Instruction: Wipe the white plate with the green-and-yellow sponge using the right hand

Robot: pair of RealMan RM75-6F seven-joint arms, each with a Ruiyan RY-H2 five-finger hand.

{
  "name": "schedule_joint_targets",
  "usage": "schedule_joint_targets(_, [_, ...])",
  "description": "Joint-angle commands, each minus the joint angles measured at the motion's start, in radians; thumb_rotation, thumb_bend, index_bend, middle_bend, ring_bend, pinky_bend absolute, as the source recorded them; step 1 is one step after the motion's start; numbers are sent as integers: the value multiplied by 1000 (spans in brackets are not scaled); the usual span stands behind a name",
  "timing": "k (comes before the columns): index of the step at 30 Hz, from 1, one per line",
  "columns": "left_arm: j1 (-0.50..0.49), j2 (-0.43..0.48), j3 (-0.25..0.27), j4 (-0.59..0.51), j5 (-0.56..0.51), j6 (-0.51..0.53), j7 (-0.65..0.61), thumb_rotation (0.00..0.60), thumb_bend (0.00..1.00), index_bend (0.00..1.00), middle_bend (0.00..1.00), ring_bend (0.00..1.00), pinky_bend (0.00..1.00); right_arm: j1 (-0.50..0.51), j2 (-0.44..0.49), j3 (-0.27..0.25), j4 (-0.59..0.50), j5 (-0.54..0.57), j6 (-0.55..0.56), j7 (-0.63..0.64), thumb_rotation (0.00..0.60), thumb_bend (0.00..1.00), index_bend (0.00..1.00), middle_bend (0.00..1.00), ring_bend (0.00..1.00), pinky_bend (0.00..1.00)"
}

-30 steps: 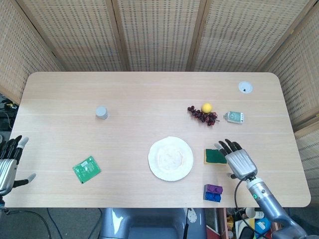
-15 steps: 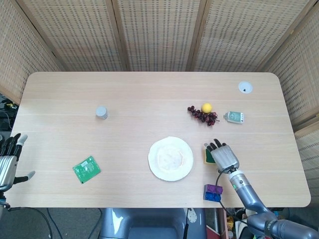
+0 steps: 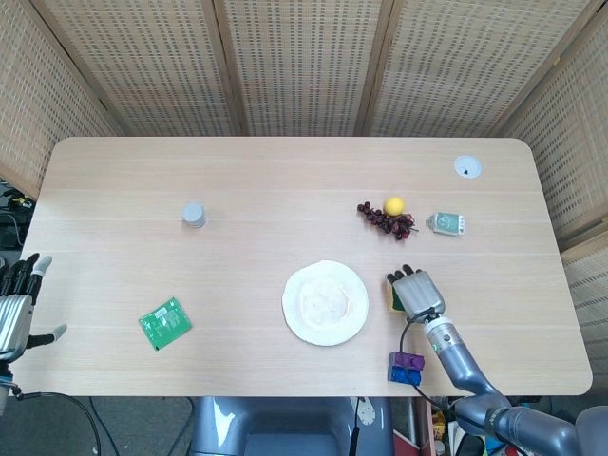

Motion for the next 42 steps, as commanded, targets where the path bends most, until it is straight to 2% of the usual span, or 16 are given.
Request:
schedule_joint_targets(1, [-1, 0, 1, 1, -1, -1, 1, 600, 0, 0, 0, 0, 0, 10, -11, -2, 16, 3, -4, -6, 600, 12, 294, 345, 228, 451])
schedule_joint_targets(8, [-3, -1, 1, 3, -10, -7, 0, 600, 0, 0, 0, 0, 0, 24, -19, -12, 40, 7, -4, -23, 600, 83, 399, 453, 328, 523])
schedule_joint_targets(14, [-5, 2, 1, 1, -10, -9, -4, 600, 0, 0, 0, 0, 0, 24, 7, -18, 12, -42, 39, 23, 600, 152, 424, 487, 358, 548])
schedule_joint_targets(19, [-7, 3, 1, 1, -14, -13, -6, 600, 0, 0, 0, 0, 0, 32, 71, -8, -88, -116, 79, 146, 600, 208, 443, 505, 376, 563])
schedule_joint_targets(23, [-9, 3, 1, 0, -16, -15, -5, 600, 0, 0, 0, 0, 0, 58, 129, 8, -180, -179, 86, 262, 600, 211, 445, 506, 377, 563])
schedule_joint_targets(26, [-13, 2, 0, 1, -20, -21, -2, 600, 0, 0, 0, 0, 0, 98, 167, 24, -250, -222, 49, 424, 600, 212, 445, 507, 377, 563])
schedule_joint_targets(29, [-16, 0, -1, 4, -27, -27, -1, 600, 0, 0, 0, 0, 0, 129, 177, 33, -269, -238, 15, 530, 600, 214, 445, 511, 377, 563])
schedule_joint_targets(39, [-26, -6, -8, 15, -60, -48, 4, 600, 0, 0, 0, 0, 0, 227, 88, 51, -185, -250, -74, 703, 600, 223, 445, 514, 378, 563])
schedule_joint_targets(42, [-31, -11, -11, 23, -75, -58, 9, 600, 0, 0, 0, 0, 0, 266, 39, 31, -87, -315, -76, 812, 600, 226, 445, 519, 378, 563])
